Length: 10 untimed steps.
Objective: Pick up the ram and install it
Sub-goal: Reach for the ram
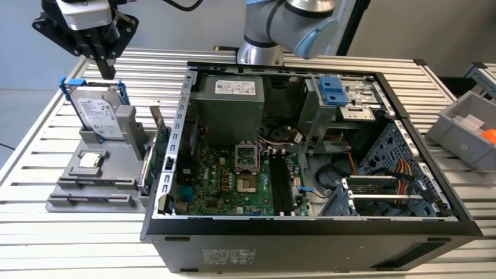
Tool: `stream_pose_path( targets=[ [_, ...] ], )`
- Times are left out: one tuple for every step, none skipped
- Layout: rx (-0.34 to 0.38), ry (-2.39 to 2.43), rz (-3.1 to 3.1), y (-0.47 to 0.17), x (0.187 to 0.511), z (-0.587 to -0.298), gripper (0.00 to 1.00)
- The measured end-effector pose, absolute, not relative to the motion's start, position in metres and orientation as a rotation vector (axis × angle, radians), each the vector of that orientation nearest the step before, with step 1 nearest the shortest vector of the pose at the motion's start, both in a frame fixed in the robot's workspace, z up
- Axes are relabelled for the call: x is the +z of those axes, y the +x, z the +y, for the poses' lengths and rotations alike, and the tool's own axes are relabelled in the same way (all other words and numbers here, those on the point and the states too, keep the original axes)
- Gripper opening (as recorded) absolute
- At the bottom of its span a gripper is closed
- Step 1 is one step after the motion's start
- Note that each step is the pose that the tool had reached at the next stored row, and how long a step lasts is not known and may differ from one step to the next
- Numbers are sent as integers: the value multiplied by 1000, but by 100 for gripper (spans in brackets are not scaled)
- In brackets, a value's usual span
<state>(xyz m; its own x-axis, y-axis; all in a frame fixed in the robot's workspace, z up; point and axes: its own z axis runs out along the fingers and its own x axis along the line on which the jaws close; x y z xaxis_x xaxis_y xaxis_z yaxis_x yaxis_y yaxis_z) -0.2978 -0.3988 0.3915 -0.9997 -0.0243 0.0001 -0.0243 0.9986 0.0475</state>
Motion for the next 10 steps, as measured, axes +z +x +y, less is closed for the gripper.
stream_pose_path(
  targets=[
    [-74, 38, -3140, -299, 392, -399, 0],
    [-74, 38, -3140, -300, 392, -399, 0],
    [-75, 38, -3140, -301, 391, -399, 0],
    [-75, 38, -3140, -302, 391, -399, 0],
    [-74, 38, -3139, -303, 391, -399, 0],
    [-75, 38, -3139, -304, 391, -399, 0],
    [-75, 38, -3139, -305, 391, -399, 0],
    [-74, 38, -3139, -306, 391, -399, 0],
    [-75, 38, -3139, -307, 391, -399, 0],
    [-74, 38, -3139, -308, 391, -399, 0]
  ],
)
